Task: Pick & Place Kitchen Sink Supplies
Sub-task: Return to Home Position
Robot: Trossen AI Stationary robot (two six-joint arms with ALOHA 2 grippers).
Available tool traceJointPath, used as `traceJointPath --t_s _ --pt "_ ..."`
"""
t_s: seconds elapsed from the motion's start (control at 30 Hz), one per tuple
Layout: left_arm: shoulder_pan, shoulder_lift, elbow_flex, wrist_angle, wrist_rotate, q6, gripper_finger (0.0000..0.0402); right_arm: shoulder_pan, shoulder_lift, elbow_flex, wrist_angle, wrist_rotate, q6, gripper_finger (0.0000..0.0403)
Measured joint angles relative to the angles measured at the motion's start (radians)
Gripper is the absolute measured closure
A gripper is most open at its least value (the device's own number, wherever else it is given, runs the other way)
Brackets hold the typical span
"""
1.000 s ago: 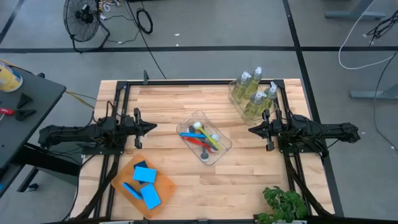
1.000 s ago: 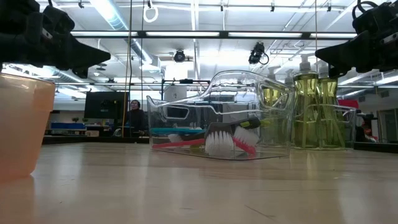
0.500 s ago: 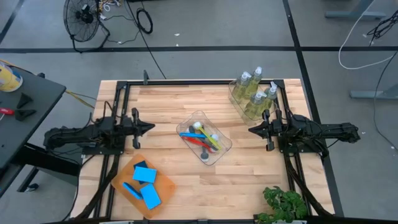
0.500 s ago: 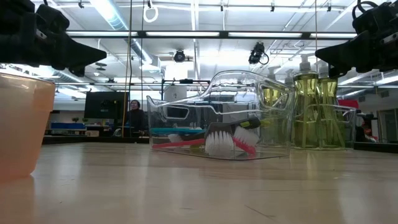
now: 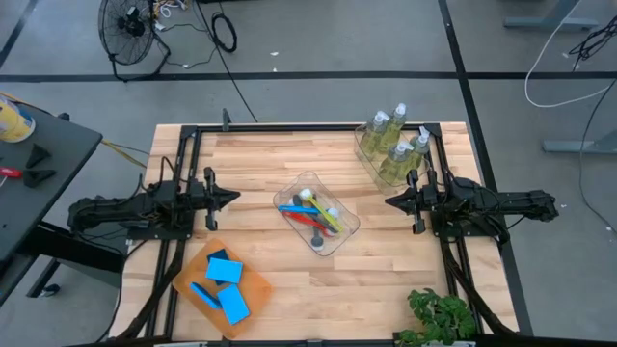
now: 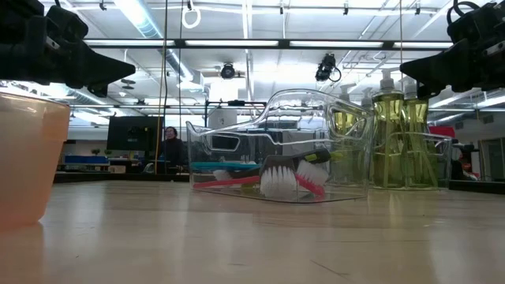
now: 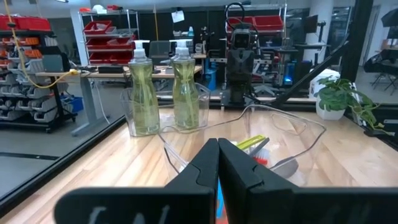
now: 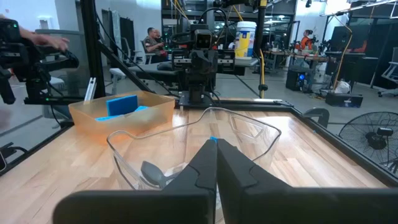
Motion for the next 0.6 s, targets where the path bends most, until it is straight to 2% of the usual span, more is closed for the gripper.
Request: traceJointPath --t_s 0.6 --pt "0.000 0.000 -0.001 0.008 0.000 -0.001 0.0387 0.000 0.000 0.000 0.000 0.000 0.000 0.0395"
